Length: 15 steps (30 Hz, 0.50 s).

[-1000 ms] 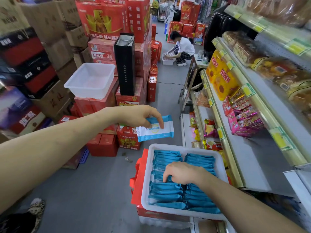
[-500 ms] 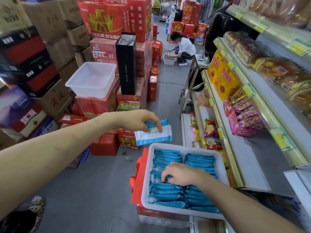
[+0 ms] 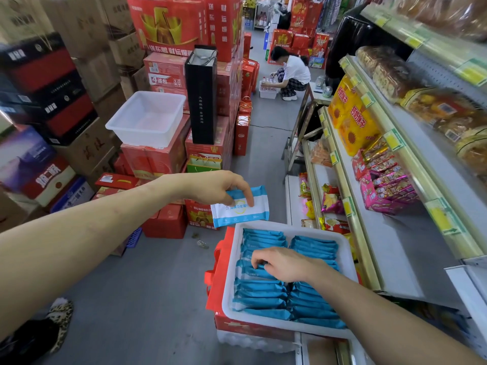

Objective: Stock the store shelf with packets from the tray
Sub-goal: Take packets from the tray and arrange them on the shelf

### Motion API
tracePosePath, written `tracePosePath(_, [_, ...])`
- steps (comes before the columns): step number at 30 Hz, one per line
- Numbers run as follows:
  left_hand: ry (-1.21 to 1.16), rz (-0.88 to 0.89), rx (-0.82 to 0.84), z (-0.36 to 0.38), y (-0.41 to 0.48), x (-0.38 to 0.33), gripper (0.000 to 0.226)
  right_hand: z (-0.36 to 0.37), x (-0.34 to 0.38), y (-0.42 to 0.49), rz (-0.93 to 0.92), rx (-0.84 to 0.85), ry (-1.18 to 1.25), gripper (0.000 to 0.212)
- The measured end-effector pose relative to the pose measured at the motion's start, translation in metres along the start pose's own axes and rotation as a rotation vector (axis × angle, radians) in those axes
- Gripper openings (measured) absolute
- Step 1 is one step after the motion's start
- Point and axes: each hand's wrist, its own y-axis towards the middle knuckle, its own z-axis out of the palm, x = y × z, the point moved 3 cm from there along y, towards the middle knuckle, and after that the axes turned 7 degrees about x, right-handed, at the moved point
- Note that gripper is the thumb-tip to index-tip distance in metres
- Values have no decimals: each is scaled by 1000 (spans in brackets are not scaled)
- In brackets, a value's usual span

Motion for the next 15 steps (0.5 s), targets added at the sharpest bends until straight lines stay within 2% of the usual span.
tracePosePath(11, [-6,-5,-13,2,-9,17,44,3,9,20,-89,83,-202,47])
tracePosePath(15, [-2,-7,-6,5,-10,21,44,10,16,24,-98,53,-258,47])
